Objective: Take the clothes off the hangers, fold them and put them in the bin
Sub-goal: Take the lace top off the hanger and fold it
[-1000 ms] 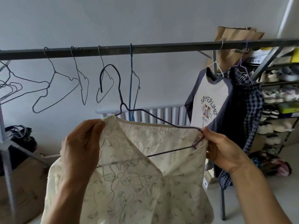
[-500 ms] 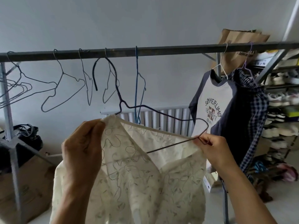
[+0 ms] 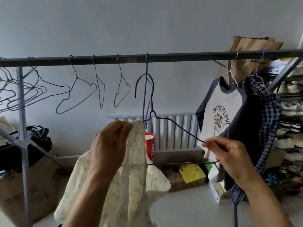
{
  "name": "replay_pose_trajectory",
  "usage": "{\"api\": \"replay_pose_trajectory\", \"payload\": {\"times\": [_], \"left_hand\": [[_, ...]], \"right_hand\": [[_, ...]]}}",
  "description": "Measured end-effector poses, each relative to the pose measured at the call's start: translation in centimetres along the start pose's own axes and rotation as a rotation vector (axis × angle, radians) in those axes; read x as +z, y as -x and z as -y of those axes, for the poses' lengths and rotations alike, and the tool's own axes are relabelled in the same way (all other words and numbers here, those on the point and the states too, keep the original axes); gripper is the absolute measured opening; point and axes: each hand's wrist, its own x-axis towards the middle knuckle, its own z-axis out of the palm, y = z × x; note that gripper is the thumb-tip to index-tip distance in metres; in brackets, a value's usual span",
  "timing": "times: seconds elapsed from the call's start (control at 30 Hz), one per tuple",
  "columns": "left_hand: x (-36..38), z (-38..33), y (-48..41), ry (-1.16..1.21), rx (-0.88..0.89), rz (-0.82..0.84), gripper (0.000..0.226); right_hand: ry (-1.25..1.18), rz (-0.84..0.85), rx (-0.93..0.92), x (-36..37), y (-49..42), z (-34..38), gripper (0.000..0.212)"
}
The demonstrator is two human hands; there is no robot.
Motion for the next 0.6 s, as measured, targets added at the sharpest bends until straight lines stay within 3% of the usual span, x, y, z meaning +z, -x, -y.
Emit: {"api": "replay_pose_trajectory", "payload": {"times": [0.2,0.3,0.4,0.5,0.6], "left_hand": [[-0.2,2.4,-0.4,-0.099,-0.188,-0.017,0.019],[-0.1,2.4,-0.2,-0.121,-0.198,0.016,0.020],[0.4,2.0,-0.7,-0.151,-0.212,0.088,0.019],[0.9,1.4,-1.2,-0.143,-0.231,0.149,0.020],[1.3,0.8,-1.8,-0.123,-0.245,0.180,0.019]], "right_hand": [[0.112,-0.172,0.044,-7.3,0.5,2.1,0.015],[0.293,-0.196,0.054,-11.6,1.5,2.2,0.041],[0.394,-0.276,0.027,-14.5,0.8,0.4,0.015],[0.411,-0.347,-0.027,-11.3,-0.5,1.7,0.037],[0.487,-0.428,-0.115,-6.8,-3.8,2.4,0.018]]}}
